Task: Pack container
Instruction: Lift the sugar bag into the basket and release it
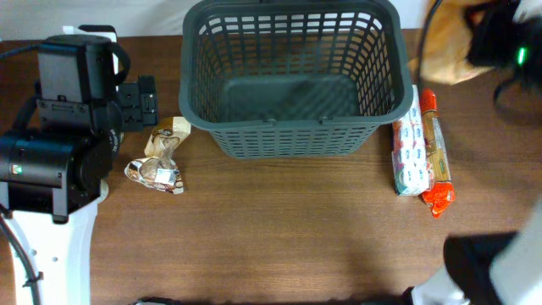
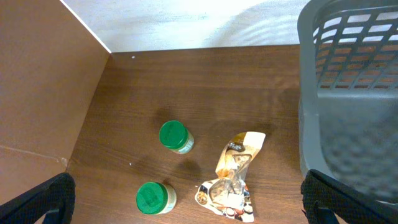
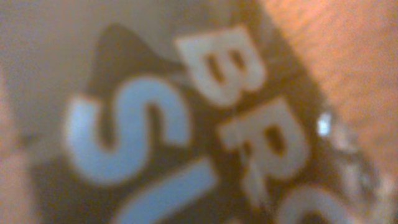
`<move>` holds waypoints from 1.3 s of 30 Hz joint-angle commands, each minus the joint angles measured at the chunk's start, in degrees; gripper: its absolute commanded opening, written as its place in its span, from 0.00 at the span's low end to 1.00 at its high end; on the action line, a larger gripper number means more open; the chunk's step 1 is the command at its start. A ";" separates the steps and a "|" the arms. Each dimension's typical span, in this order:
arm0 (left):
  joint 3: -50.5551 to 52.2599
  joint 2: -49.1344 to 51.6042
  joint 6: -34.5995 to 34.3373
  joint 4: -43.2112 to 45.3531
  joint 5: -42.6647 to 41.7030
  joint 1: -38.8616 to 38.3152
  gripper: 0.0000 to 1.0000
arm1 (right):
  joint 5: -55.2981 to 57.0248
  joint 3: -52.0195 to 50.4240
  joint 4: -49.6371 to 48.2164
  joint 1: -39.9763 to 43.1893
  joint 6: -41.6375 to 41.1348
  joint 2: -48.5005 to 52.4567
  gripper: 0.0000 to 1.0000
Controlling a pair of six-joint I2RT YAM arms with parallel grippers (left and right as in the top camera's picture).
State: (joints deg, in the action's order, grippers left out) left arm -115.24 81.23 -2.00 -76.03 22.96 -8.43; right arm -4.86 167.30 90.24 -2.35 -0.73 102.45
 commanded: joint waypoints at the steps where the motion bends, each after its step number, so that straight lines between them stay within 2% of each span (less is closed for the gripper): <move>1: 0.24 0.09 -0.37 0.11 0.22 0.35 0.99 | 4.13 0.31 -0.31 -11.21 6.80 0.66 0.04; 4: 0.24 0.09 -0.37 0.13 0.24 0.35 0.99 | 5.60 -1.33 -1.42 -15.21 7.19 4.68 0.04; 11: 0.24 0.09 -0.37 0.11 0.22 0.35 0.99 | 5.55 -2.51 -4.63 -15.28 8.00 21.66 0.04; 17: 0.24 0.09 -0.37 0.11 0.22 0.35 0.99 | 5.55 -2.54 -1.01 -15.28 7.98 30.97 0.04; 24: 0.24 0.09 -0.37 0.11 0.24 0.35 0.99 | 5.33 -2.54 2.56 -15.32 7.37 36.52 0.06; 27: 0.24 0.09 -0.37 0.11 0.22 0.35 0.99 | 5.33 -2.45 2.32 -15.32 7.34 36.54 0.33; 30: 0.24 0.09 -0.37 0.11 0.24 0.35 0.99 | 5.60 -2.34 2.43 -15.26 7.34 33.44 0.53; 32: 0.24 0.09 -0.37 0.11 0.22 0.35 0.99 | 8.07 -2.34 2.60 -15.28 7.34 28.83 0.66; 35: 0.24 0.09 -0.37 0.13 0.24 0.35 0.99 | 16.41 -2.34 1.95 -15.26 7.37 19.56 0.78; 37: 0.24 0.09 -0.37 0.11 0.24 0.35 0.99 | 20.39 -2.34 -0.24 -15.08 7.41 13.00 0.99; 39: 0.24 0.09 -0.37 0.11 0.24 0.35 0.99 | 20.20 -2.34 -1.57 -14.32 7.48 8.68 0.99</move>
State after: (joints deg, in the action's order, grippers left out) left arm -115.24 81.23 -2.02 -75.99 22.96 -8.43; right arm 9.34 162.82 89.82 -17.34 6.66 123.55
